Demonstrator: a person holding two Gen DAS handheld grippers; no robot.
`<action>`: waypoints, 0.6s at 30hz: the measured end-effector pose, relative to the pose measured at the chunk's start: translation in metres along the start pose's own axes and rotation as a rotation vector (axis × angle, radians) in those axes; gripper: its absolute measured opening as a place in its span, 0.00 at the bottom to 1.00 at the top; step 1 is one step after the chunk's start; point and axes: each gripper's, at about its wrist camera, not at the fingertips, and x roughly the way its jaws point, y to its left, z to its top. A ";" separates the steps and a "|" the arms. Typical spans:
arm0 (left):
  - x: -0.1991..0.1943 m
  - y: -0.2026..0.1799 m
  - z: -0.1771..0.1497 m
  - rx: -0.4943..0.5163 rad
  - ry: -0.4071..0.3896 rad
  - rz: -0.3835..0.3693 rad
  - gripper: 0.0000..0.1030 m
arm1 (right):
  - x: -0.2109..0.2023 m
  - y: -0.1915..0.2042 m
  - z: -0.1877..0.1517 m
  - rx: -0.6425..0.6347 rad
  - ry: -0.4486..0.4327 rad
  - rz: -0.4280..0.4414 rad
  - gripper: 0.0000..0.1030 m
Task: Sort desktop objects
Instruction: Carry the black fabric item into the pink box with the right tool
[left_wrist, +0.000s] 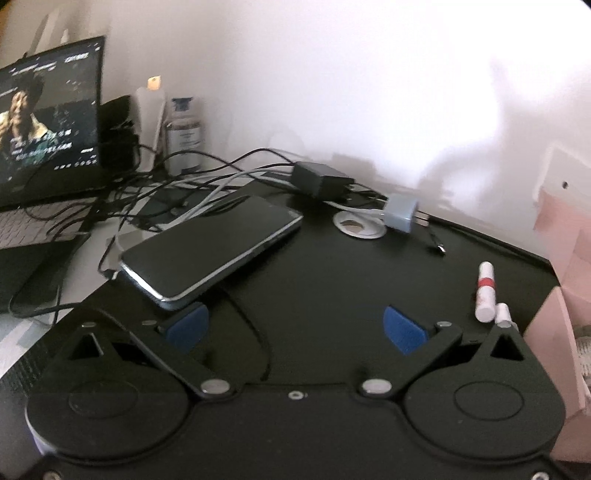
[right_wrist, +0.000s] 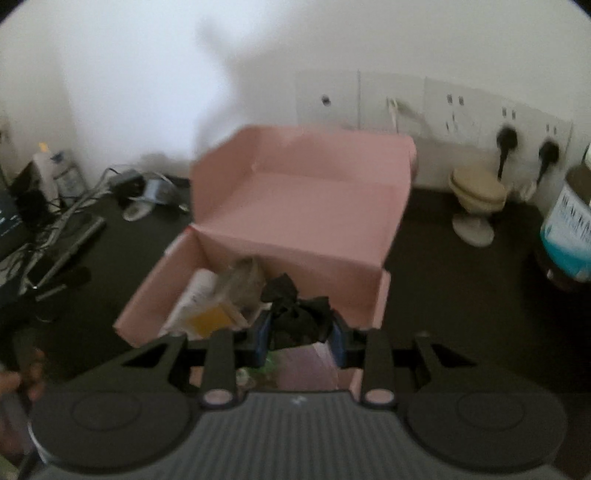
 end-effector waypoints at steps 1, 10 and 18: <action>0.000 -0.002 -0.001 0.009 -0.002 -0.004 1.00 | 0.006 -0.001 0.000 0.015 0.003 -0.005 0.31; 0.002 -0.006 -0.002 0.029 -0.001 -0.023 1.00 | 0.037 0.011 0.003 -0.022 0.010 -0.069 0.31; 0.000 -0.006 -0.003 0.043 -0.001 -0.035 1.00 | 0.043 0.011 0.004 -0.187 0.011 -0.053 0.30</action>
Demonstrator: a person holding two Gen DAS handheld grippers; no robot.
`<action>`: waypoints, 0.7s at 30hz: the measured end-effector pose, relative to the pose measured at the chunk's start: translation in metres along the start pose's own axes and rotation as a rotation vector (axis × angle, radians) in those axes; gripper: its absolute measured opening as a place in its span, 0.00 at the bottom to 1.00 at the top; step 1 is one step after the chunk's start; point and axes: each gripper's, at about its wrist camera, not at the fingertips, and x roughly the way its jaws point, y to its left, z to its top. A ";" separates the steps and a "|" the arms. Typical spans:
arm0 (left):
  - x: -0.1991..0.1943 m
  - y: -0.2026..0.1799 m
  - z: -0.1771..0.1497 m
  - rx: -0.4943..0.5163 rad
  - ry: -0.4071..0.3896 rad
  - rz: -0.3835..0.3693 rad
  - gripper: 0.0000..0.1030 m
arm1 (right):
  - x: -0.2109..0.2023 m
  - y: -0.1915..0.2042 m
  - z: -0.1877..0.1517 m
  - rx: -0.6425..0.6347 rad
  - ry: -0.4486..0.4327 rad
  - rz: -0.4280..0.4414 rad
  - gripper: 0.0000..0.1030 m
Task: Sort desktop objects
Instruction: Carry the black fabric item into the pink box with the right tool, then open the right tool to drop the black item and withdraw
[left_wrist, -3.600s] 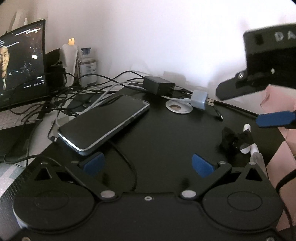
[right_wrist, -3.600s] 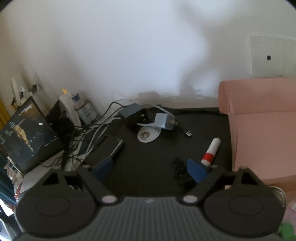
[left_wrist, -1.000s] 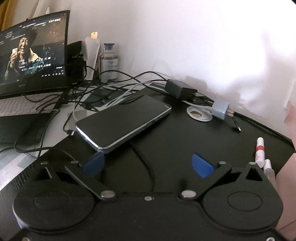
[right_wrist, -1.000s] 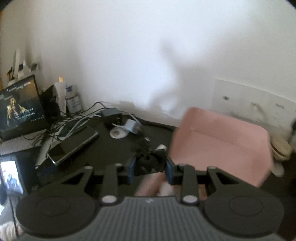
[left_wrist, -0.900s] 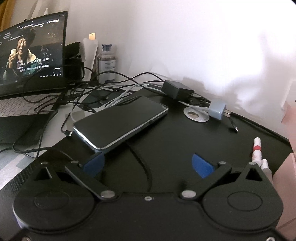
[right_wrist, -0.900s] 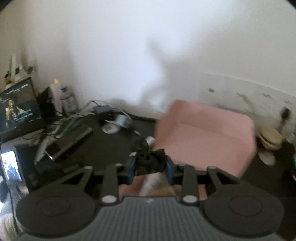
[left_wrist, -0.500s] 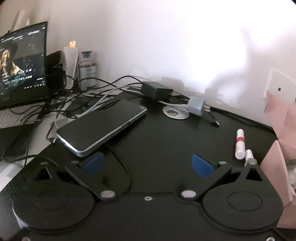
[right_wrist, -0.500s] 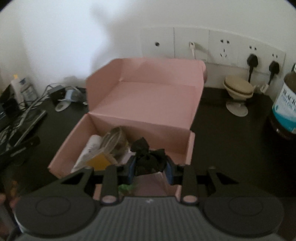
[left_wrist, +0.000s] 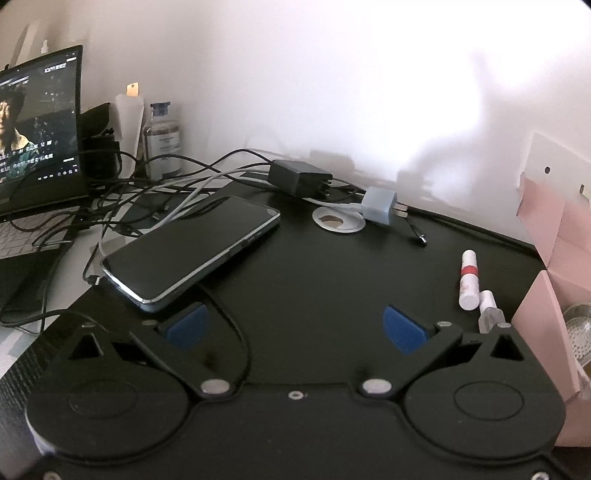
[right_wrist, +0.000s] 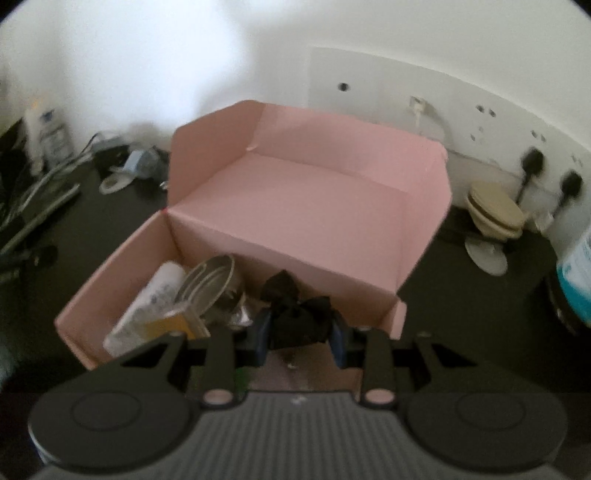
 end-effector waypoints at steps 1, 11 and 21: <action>0.000 0.000 0.000 0.003 -0.001 -0.001 1.00 | 0.000 0.000 -0.001 -0.034 0.002 0.007 0.30; -0.001 -0.002 -0.001 0.006 0.002 -0.017 1.00 | -0.010 -0.002 -0.020 -0.279 0.030 0.053 0.30; -0.001 -0.004 -0.003 0.013 0.004 -0.020 1.00 | -0.029 0.005 -0.022 -0.366 -0.036 -0.029 0.53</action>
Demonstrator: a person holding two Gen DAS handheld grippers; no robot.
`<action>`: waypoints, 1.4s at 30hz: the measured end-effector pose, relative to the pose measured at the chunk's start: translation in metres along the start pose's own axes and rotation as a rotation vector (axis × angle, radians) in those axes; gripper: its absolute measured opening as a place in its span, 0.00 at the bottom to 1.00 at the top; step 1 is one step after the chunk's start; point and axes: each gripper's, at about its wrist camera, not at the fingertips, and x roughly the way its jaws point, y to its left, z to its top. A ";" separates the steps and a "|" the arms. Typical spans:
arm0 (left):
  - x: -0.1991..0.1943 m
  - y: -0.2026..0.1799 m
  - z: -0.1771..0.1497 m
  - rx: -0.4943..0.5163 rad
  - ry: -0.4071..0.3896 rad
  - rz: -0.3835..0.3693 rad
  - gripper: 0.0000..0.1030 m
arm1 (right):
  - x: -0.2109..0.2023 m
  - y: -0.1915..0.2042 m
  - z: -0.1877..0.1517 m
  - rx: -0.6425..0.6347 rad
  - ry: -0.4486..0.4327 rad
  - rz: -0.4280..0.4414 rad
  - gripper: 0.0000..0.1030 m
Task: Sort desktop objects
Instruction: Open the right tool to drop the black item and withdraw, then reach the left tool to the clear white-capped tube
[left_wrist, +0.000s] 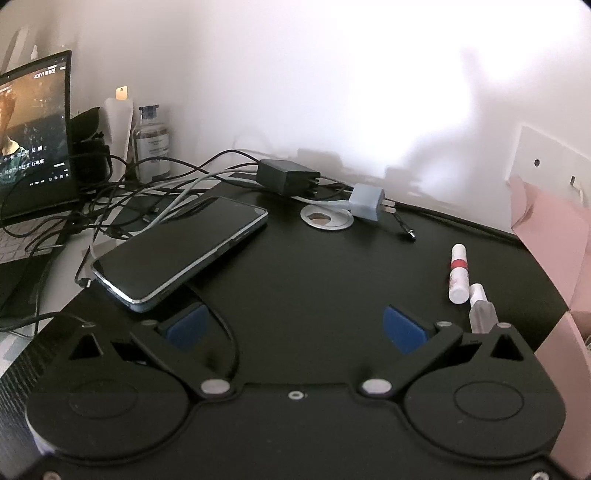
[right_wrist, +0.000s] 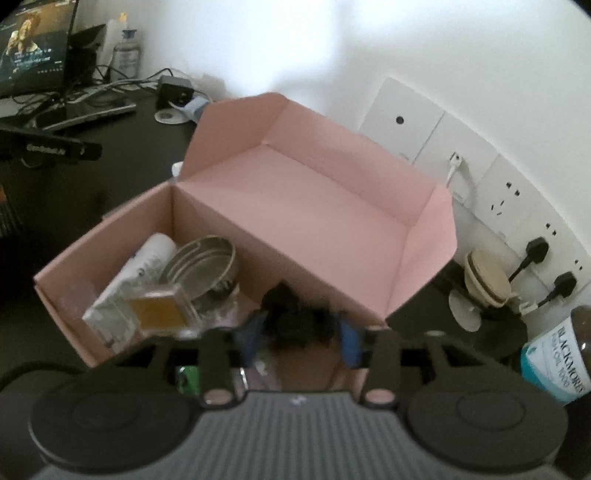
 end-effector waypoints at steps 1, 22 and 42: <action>0.000 0.000 0.000 -0.002 0.001 -0.001 1.00 | 0.000 0.001 0.001 -0.009 -0.001 -0.003 0.54; -0.003 -0.022 -0.008 0.119 0.019 -0.069 1.00 | -0.010 -0.088 -0.050 0.736 -0.362 0.233 0.99; -0.016 -0.045 -0.018 0.260 -0.030 -0.070 1.00 | 0.014 -0.119 -0.092 1.122 -0.288 0.431 0.99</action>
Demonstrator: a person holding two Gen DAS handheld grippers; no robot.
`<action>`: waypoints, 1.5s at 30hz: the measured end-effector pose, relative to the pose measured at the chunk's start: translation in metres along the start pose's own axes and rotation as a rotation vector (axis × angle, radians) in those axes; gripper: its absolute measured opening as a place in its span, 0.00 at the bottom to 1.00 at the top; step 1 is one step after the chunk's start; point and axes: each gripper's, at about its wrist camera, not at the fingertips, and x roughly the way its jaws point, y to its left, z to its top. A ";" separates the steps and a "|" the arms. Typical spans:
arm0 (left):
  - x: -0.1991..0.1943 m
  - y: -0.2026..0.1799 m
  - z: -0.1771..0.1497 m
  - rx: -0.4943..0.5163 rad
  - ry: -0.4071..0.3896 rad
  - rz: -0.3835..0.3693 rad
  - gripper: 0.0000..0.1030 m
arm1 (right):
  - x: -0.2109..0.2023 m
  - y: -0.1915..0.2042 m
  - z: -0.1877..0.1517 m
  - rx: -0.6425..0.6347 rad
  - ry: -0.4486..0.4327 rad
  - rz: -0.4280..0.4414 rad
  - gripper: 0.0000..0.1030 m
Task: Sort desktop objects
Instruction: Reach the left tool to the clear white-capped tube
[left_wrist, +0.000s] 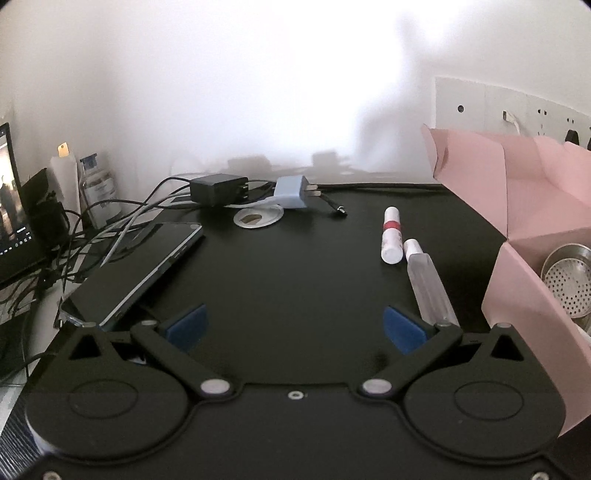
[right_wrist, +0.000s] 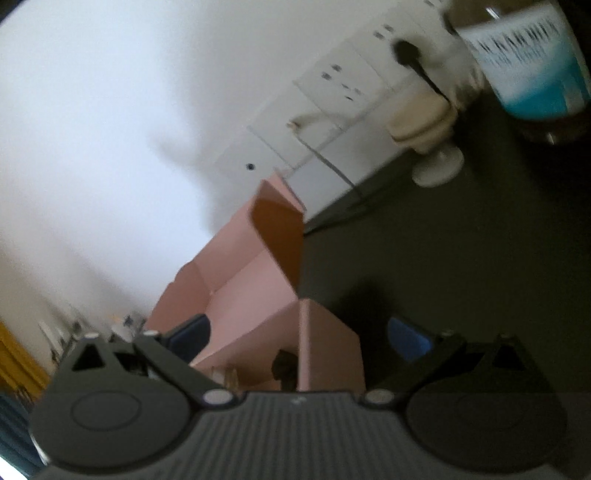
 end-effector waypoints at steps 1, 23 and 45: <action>0.000 0.000 0.000 0.001 0.001 -0.001 1.00 | 0.002 -0.001 0.000 0.007 0.004 0.000 0.99; -0.007 -0.017 -0.003 0.107 -0.053 -0.117 1.00 | -0.003 -0.010 -0.002 0.096 -0.025 0.010 0.99; 0.026 -0.037 0.014 0.163 0.016 -0.238 0.86 | -0.004 -0.017 0.006 0.142 -0.023 0.061 0.99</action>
